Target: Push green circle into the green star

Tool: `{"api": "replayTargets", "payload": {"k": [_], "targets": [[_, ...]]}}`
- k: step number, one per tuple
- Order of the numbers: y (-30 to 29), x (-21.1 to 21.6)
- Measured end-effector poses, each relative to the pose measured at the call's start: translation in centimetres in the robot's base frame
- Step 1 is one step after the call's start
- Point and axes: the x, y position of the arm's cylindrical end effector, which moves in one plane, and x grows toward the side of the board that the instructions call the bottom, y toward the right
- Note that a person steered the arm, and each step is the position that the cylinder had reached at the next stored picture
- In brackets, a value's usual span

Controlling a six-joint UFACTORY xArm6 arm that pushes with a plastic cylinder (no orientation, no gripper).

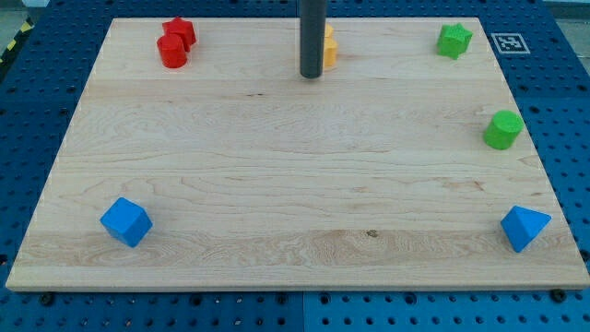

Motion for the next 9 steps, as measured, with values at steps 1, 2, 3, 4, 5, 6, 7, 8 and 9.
{"api": "replayTargets", "payload": {"k": [1,2,3,4,5,6,7,8,9], "targets": [[4.9,3.6],[9.4,8.0],[11.8,13.6],[12.4,17.3],[16.0,17.2],[21.0,14.9],[22.0,9.8],[21.6,6.4],[22.6,9.7]]}}
